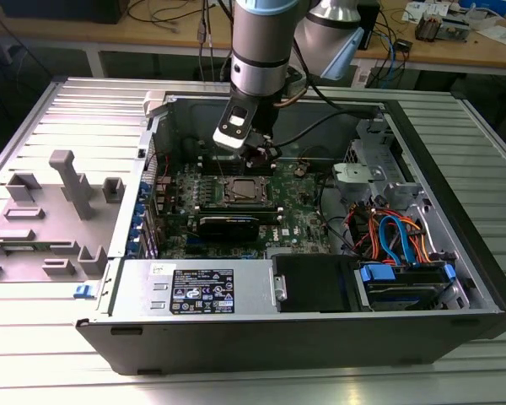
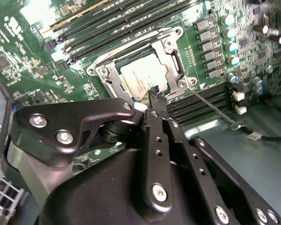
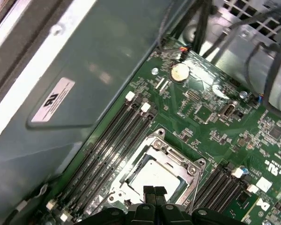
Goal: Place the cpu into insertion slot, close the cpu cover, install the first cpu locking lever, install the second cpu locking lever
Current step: 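Install the first cpu locking lever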
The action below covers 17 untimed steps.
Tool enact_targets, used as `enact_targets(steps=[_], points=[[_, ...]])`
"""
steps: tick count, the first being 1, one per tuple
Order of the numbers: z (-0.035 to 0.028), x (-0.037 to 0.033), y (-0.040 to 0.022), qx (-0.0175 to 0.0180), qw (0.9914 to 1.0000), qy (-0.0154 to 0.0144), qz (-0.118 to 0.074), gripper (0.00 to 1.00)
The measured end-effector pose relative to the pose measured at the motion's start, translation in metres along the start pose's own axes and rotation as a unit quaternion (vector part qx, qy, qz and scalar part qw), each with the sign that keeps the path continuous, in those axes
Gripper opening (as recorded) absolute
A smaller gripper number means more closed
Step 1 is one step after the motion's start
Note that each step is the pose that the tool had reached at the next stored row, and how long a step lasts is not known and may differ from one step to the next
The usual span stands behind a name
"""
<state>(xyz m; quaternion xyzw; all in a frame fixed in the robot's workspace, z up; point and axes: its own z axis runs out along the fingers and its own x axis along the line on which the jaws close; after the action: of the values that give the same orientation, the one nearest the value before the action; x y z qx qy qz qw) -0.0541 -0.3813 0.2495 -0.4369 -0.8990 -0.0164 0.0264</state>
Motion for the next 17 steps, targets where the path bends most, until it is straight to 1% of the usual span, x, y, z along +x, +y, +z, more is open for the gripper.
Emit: enact_targets(steps=[1,2,4,5,7,8,9,10,12,17], points=[[0.0000,0.0000,0.0000,0.0012,0.99980,0.0001,-0.020,0.11],[0.0000,0.0000,0.0000,0.0021,0.99941,0.0002,-0.034,0.11],[0.0000,0.0000,0.0000,0.0034,0.99851,0.0004,-0.054,0.11],[0.0000,0.0000,0.0000,0.0043,0.99759,0.0005,-0.069,0.11],[0.0000,0.0000,0.0000,0.0055,0.99608,0.0006,-0.088,0.11],[0.0000,0.0000,0.0000,0.0061,0.99511,0.0006,-0.099,0.11],[0.0000,0.0000,0.0000,0.0067,0.99424,0.0007,-0.107,0.11],[0.0000,0.0000,0.0000,0.0070,0.99358,0.0007,-0.113,0.11],[0.0000,0.0000,0.0000,0.0071,0.99329,0.0008,-0.115,0.11],[0.0000,0.0000,0.0000,0.0072,0.99327,0.0007,-0.116,0.11]])
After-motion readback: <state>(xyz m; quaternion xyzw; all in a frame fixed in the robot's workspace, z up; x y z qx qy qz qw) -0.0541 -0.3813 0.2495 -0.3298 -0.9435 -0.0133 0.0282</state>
